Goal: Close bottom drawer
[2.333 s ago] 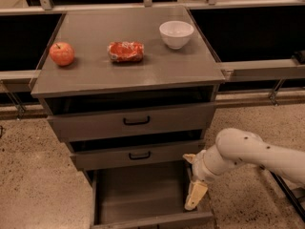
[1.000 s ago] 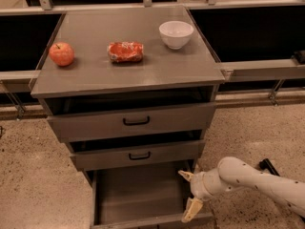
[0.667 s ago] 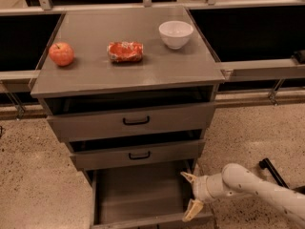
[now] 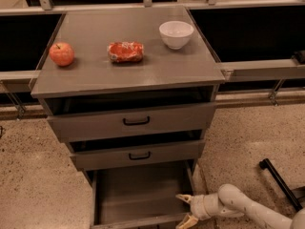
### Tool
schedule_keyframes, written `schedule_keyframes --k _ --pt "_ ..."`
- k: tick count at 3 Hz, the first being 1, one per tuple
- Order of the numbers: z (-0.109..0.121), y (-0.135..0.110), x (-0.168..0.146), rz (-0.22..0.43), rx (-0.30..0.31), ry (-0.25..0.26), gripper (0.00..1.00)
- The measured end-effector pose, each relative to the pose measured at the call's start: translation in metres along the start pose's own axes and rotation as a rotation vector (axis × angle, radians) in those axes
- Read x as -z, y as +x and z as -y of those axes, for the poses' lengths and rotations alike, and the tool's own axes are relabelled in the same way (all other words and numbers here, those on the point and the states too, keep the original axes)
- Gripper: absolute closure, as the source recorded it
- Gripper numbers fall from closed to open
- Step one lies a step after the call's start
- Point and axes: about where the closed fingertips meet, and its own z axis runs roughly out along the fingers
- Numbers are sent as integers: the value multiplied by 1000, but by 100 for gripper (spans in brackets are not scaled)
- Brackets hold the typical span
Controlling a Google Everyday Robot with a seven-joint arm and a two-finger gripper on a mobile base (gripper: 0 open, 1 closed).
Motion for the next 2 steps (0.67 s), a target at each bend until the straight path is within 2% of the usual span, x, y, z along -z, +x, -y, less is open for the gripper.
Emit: schedule_keyframes --k 2 --pt "-1 5 -5 6 -9 1 73"
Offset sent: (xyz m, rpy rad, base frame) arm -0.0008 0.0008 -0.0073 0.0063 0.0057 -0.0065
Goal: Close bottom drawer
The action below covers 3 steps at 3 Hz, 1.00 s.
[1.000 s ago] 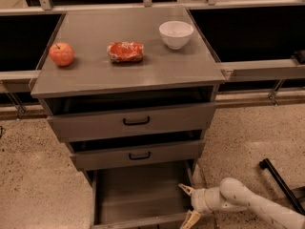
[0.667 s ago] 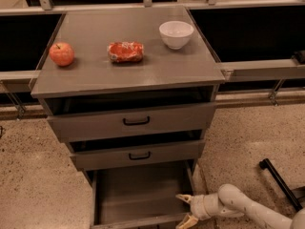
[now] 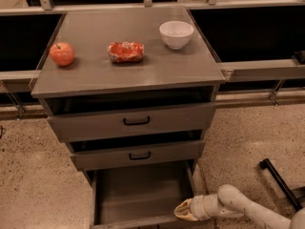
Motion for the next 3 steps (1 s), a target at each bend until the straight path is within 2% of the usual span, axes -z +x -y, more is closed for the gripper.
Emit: schedule_keyframes --k 1,2,3 --pt "-2 0 -2 11 3 -6 100" --pt "-2 0 -2 11 3 -6 100" --pt "-42 -10 4 23 140 -40 100"
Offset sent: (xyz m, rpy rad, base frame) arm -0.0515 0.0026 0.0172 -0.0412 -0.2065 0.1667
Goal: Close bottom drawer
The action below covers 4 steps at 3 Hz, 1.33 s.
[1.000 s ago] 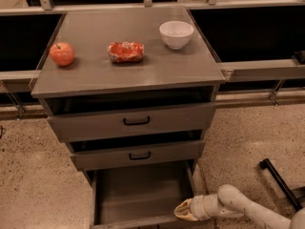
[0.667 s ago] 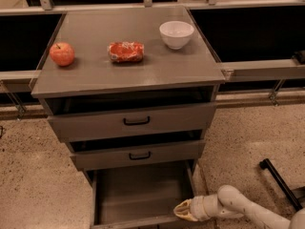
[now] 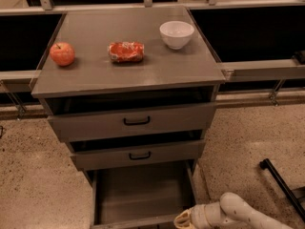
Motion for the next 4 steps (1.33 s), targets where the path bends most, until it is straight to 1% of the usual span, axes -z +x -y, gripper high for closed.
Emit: schedule_keyframes --k 1,2,3,4 --pt "-25 0 2 22 71 -29 100" --pt "-45 16 -8 -4 120 -16 100" --pt "-43 33 -27 -56 155 30 100" --pt "-24 49 -44 -95 153 99 100"
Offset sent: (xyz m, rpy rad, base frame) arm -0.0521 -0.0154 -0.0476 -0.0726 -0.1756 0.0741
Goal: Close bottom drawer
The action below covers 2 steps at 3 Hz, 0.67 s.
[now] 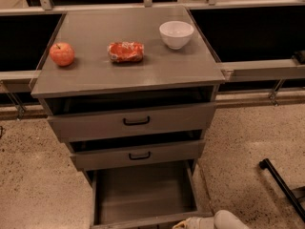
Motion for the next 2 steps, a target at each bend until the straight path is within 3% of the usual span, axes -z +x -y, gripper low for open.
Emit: schedule_keyframes --k 2 --pt "35 17 -9 -12 -47 83 100"
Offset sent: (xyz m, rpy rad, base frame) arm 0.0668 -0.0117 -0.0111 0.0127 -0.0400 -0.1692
